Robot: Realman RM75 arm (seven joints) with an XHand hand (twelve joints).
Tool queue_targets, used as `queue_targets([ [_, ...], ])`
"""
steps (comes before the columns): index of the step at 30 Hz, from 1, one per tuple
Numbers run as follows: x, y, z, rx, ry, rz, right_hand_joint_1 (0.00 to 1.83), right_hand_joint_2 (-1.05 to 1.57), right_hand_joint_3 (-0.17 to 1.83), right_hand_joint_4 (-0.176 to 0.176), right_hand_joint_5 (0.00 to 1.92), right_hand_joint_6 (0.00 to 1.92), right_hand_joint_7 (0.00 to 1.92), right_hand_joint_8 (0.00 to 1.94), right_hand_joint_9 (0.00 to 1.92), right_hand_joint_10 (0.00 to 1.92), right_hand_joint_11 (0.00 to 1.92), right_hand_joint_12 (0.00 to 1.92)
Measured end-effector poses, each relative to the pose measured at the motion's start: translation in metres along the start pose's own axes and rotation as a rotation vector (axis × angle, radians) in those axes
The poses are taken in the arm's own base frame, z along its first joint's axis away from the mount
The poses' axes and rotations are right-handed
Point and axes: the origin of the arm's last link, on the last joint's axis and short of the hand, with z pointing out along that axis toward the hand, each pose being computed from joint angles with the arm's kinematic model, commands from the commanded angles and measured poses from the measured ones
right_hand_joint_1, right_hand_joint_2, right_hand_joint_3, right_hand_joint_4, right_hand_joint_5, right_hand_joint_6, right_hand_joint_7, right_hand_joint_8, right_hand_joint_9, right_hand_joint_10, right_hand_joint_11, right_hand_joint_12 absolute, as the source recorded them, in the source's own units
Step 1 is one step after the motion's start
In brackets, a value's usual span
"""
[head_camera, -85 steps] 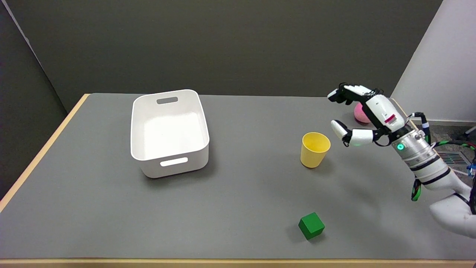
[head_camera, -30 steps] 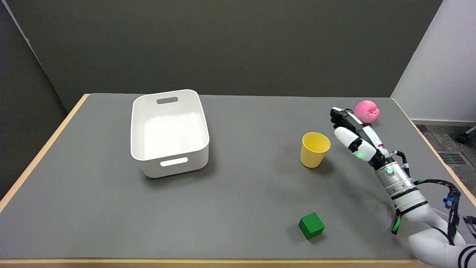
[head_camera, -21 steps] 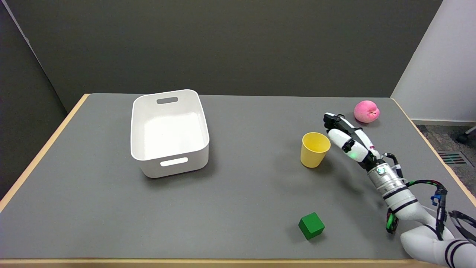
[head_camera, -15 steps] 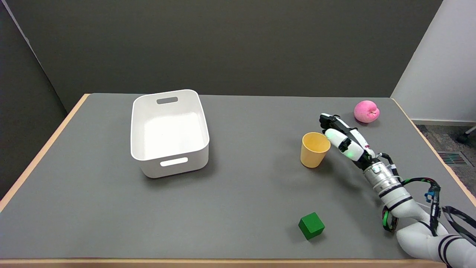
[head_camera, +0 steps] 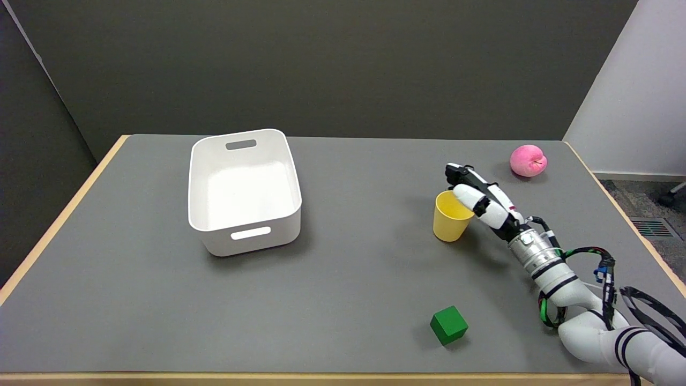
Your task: Pick up the cup.
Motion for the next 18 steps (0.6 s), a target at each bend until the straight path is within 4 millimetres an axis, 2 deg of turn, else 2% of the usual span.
queue_targets([
  [2, -0.003, 0.001, 0.001, -0.005, -0.012, 0.002, 0.35, 0.60, 0.83, -0.149, 0.11, 0.35, 0.11, 0.28, 0.05, 0.54, 0.00, 0.90],
  [4, -0.007, 0.001, 0.003, -0.009, -0.023, 0.004, 0.33, 0.55, 0.94, -0.150, 0.07, 0.43, 0.08, 0.35, 0.03, 0.57, 0.00, 0.90],
  [8, -0.012, 0.002, 0.005, -0.014, -0.039, 0.009, 0.34, 0.54, 0.94, -0.149, 0.07, 0.43, 0.08, 0.35, 0.03, 0.56, 0.00, 0.90],
  [10, -0.015, 0.002, 0.006, -0.017, -0.047, 0.011, 0.35, 0.58, 0.85, -0.147, 0.10, 0.37, 0.10, 0.29, 0.04, 0.54, 0.00, 0.90],
  [13, -0.017, 0.003, 0.007, -0.019, -0.055, 0.013, 0.34, 0.55, 0.92, -0.145, 0.08, 0.42, 0.08, 0.33, 0.03, 0.55, 0.00, 0.90],
  [15, -0.019, 0.003, 0.008, -0.021, -0.059, 0.014, 0.34, 0.58, 0.82, -0.142, 0.11, 0.34, 0.10, 0.27, 0.04, 0.52, 0.00, 0.89],
  [17, -0.020, 0.003, 0.009, -0.021, -0.062, 0.014, 0.33, 0.58, 0.82, -0.142, 0.11, 0.34, 0.10, 0.27, 0.03, 0.52, 0.00, 0.88],
  [18, -0.020, 0.003, 0.009, -0.021, -0.064, 0.014, 0.31, 0.54, 0.88, -0.142, 0.09, 0.39, 0.08, 0.30, 0.03, 0.52, 0.00, 0.86],
])
